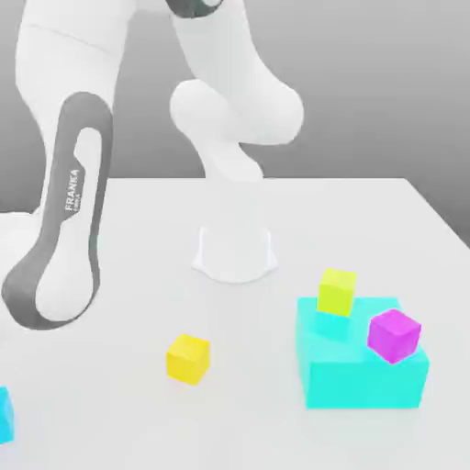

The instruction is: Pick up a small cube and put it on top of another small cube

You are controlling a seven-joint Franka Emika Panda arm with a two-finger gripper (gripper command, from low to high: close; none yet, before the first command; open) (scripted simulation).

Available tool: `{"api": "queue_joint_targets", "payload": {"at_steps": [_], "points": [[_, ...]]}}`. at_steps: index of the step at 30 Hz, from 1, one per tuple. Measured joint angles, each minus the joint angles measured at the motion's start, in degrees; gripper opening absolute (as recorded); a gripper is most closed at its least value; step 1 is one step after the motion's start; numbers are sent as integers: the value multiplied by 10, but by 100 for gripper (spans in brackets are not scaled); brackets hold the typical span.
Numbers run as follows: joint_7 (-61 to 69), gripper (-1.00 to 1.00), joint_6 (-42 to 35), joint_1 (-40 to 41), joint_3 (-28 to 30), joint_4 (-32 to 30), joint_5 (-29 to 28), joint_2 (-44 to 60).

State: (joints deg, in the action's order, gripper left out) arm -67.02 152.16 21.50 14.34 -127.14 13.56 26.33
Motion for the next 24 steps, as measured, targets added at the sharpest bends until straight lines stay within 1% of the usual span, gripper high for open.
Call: {"api": "queue_joint_targets", "payload": {"at_steps": [2,9,12,24], "points": [[2,-100,-24,-14,2,-15,-18,-41],[130,-100,-72,-85,-84,-110,-58,-188],[199,-100,-92,-142,-118,-151,-61,-249],[485,-100,-174,-332,-199,-316,-58,-499]]}}
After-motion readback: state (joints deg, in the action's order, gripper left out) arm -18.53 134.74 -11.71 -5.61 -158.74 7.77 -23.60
